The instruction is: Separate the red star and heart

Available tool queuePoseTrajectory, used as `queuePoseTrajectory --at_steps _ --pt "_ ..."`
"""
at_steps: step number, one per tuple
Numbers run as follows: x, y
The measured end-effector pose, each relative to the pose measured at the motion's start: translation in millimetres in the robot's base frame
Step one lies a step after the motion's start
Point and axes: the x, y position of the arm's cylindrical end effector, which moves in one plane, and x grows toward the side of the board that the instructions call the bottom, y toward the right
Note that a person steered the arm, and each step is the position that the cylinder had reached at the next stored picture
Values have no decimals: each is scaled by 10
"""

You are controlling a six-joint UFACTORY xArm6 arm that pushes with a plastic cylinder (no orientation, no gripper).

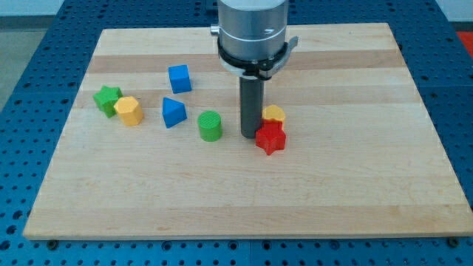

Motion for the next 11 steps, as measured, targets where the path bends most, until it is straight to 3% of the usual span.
queuePoseTrajectory --at_steps 2,5,9,11 --pt "-55 -11" --pt "-226 443" --pt "65 231" --pt "117 -296"
